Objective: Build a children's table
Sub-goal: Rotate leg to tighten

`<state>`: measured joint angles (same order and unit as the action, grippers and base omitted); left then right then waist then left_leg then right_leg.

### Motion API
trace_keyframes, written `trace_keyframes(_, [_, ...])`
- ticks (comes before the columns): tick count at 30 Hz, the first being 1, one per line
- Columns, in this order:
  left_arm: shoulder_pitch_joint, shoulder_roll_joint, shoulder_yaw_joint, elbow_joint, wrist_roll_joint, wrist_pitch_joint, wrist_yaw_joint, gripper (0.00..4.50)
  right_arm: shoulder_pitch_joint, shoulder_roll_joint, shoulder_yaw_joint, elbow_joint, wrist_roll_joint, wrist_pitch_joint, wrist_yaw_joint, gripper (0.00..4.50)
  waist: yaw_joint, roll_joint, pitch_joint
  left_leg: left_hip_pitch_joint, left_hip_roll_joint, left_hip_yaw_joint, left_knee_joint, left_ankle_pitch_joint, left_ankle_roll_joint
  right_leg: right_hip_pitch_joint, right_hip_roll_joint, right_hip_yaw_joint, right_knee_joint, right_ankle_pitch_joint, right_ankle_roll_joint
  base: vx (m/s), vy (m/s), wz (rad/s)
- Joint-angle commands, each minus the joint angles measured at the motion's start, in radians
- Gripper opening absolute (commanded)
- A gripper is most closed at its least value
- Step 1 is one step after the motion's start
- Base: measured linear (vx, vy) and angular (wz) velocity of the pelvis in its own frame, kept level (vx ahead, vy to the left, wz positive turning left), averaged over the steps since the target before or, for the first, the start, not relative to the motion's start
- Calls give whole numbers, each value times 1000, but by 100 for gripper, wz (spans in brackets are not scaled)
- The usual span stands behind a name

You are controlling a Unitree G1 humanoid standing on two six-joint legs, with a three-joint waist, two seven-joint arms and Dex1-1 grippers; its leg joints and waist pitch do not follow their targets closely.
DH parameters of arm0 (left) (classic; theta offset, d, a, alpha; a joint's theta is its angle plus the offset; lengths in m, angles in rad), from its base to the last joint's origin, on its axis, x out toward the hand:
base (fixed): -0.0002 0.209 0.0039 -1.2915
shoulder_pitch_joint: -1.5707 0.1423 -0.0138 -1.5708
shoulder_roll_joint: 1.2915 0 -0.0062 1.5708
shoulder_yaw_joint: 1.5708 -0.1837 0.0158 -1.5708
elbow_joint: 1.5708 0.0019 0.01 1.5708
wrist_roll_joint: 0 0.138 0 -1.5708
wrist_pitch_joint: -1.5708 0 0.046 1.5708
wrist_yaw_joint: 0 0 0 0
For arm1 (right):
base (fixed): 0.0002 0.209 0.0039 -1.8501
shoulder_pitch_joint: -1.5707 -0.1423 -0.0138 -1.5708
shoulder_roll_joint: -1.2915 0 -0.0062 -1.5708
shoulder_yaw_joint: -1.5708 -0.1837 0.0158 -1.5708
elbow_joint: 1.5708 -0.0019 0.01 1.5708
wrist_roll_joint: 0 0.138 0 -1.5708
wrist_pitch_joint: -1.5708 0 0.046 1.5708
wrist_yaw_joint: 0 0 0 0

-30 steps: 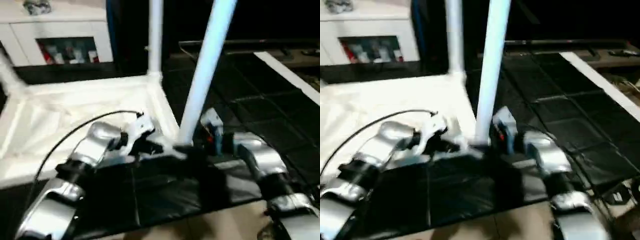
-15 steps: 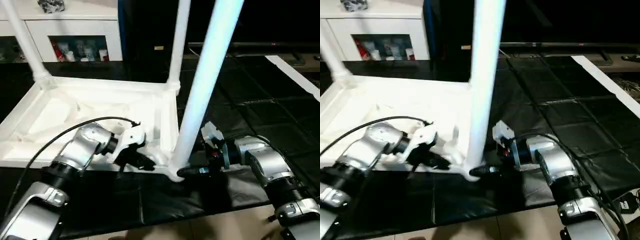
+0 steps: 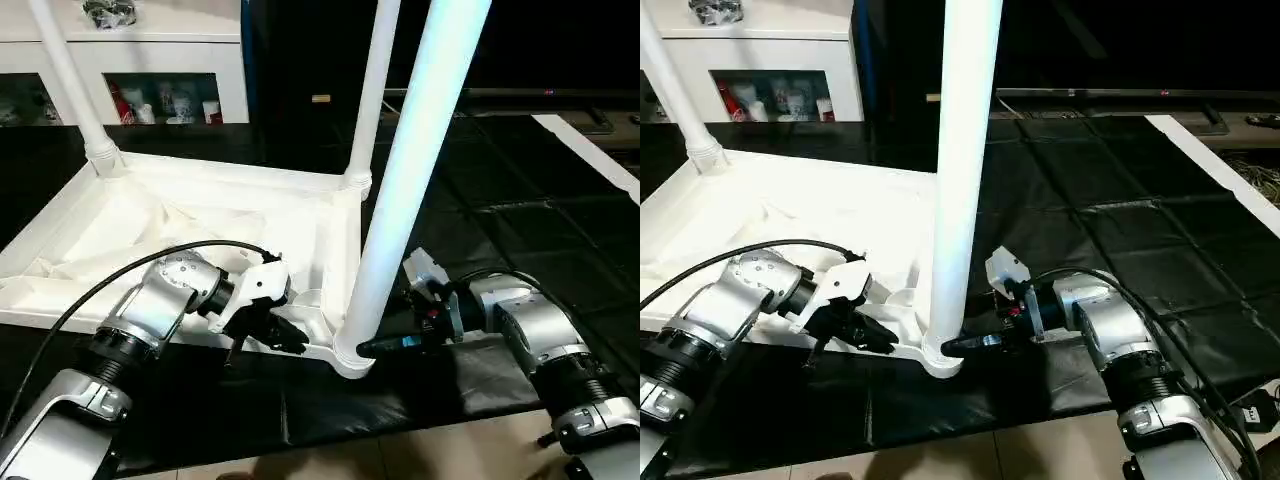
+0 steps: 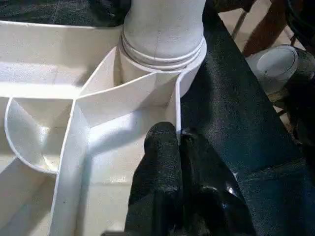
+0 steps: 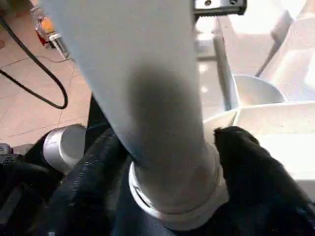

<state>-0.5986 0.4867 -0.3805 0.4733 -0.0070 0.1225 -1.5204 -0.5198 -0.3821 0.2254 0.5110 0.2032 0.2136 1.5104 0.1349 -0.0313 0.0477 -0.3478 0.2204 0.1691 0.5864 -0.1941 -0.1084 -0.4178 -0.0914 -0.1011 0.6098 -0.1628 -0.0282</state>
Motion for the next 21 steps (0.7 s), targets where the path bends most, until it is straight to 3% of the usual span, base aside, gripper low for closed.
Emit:
trace_keyframes(1, [4, -8, -39, -26, 3, -11, -37, 0, -2, 2, -3, -11, 15, -10, -9, 261, -5, 10, -65, -2, 13, 7, -67, -176, 32, 66, -50, 50, -69, -252, -186, 0, 0, 0])
trace_keyframes(5, [3, -11, -41, -25, 2, -9, -32, 0, 1, 11, 0, -12, 15, -17, -12, 220, -5, 12, -64, 0, 14, 7, -69, -190, 26, 65, -50, 50, -71, -267, -183, 0, 0, 0])
trace_keyframes(12, [10, -35, -23, -23, -7, 24, 16, 0, 22, 17, -12, -46, 44, 15, -9, 207, -5, 10, -66, 0, 14, 7, -68, -178, 29, 66, -48, 50, -69, -247, -185, 0, 0, 0])
trace_keyframes(15, [-3, -94, 9, 12, 8, 66, 149, 0, 52, 46, -40, -87, 61, 43, -79, 205, 0, 11, -63, 6, 13, 10, -67, -199, 28, 61, -48, 51, -75, -278, -182, 0, 0, 0])
trace_keyframes(18, [-27, -203, 49, 56, 18, 141, 340, 0, 59, 130, -77, -89, 36, 99, -300, 204, -4, 9, -60, 4, 10, 8, -69, -212, 15, 61, -48, 50, -82, -340, -154, 0, 0, 0])
trace_keyframes(20, [-36, -246, 64, 63, 13, 183, 395, 0, 54, 168, -89, -70, 21, 110, -392, 204, -12, 4, -55, 4, 1, 4, -70, -245, 0, 62, -51, 42, -101, -491, -91, 0, 0, 0])
trace_keyframes(21, [-38, -253, 67, 65, 11, 189, 403, 0, 53, 174, -90, -67, 19, 111, -404, 204, -16, 5, -54, 5, -1, 2, -71, -251, -3, 61, -54, 40, -104, -524, -76, 0, 0, 0])
